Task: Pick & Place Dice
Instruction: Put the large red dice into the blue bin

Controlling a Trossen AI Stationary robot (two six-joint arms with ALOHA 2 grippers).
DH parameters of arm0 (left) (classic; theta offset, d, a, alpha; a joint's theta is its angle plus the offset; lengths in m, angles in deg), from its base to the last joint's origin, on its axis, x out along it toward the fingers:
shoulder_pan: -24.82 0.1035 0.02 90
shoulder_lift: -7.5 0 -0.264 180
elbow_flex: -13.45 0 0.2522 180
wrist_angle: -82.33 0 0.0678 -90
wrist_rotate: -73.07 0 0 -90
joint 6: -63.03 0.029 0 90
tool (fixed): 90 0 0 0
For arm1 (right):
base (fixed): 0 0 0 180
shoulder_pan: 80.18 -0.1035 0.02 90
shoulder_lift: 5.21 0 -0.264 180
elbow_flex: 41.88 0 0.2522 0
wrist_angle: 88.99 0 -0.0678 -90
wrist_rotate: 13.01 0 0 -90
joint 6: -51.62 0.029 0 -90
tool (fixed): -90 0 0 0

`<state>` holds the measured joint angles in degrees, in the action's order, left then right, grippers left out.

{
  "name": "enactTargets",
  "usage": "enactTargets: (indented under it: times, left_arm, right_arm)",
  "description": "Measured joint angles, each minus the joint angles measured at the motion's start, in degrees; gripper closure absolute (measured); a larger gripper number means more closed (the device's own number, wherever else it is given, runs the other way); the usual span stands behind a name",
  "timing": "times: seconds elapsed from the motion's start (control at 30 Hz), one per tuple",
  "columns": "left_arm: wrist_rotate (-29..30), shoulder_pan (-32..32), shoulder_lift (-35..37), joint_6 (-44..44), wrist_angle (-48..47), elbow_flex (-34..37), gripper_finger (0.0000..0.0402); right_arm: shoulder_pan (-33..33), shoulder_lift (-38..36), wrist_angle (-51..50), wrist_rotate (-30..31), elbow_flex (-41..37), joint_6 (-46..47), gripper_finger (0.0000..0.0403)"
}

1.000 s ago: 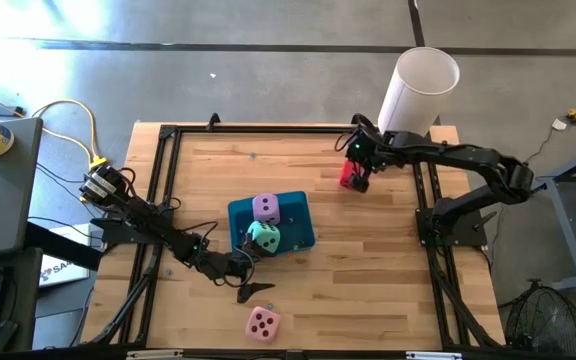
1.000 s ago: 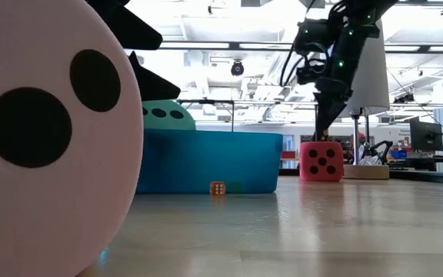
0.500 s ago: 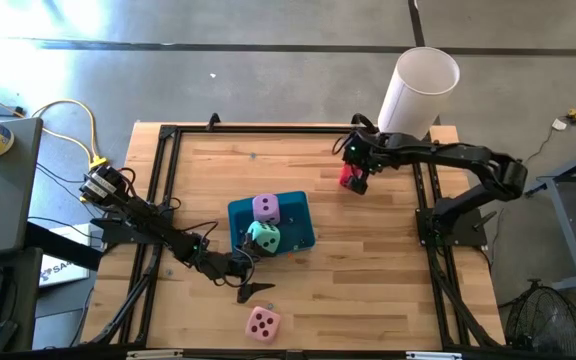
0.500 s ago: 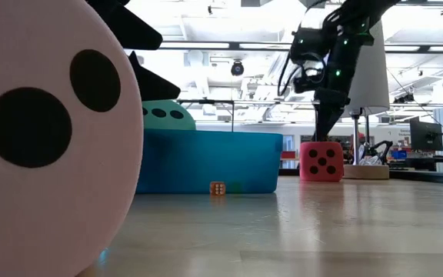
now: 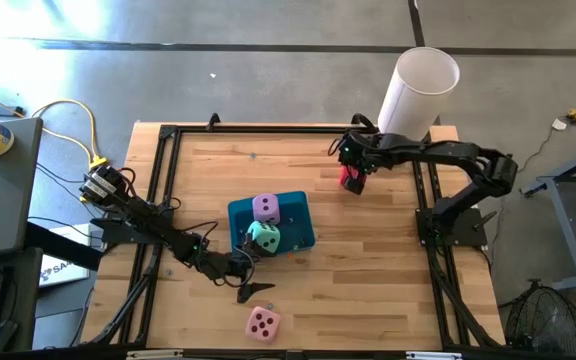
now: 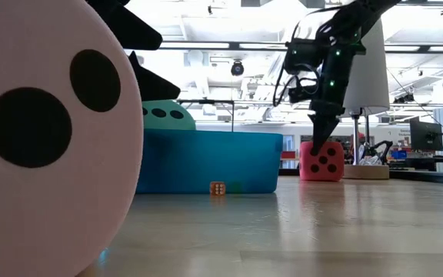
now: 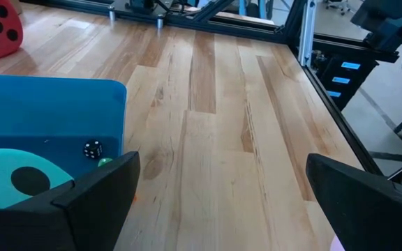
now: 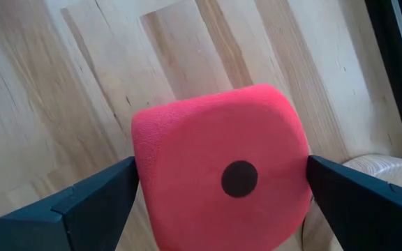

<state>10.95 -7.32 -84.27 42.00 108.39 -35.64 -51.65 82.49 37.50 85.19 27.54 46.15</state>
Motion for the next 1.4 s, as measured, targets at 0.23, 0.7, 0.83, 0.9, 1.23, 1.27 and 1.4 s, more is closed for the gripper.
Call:
enactTargets:
  times: [0.23,0.7,0.83,0.9,1.23,1.27,1.4]
  left_arm:
    - [0.00,0.00,0.00,0.00,-0.01,0.00,0.0002]
    - [0.00,0.00,0.00,0.00,-0.19,0.00,0.0002]
    - [0.00,-0.01,0.00,0.00,-0.19,0.00,0.0002]
    - [0.00,0.00,0.00,0.00,-0.21,0.00,0.0002]
    - [0.00,-0.02,0.00,0.00,-0.43,0.00,0.0002]
    - [0.01,0.00,0.00,0.00,-0.43,0.00,0.0002]
    - [0.02,0.00,0.00,0.00,-0.43,0.00,0.0002]
  right_arm:
    - [0.07,0.34,0.01,-1.73,0.04,-0.29,0.0010]
    - [0.02,0.44,-0.24,-2.20,-0.01,-0.42,0.0067]
    - [0.00,0.44,-0.25,-2.22,-0.06,-0.42,0.0068]
    - [0.00,0.44,-0.24,-2.24,-0.06,-0.42,0.0069]
    - [-0.92,-2.77,0.15,-6.08,-0.38,-0.59,0.0070]
    - [-0.99,-3.60,0.20,-6.57,-0.38,-0.59,0.0071]
    - [-2.32,-6.86,1.24,-6.60,-0.34,-0.57,0.0077]
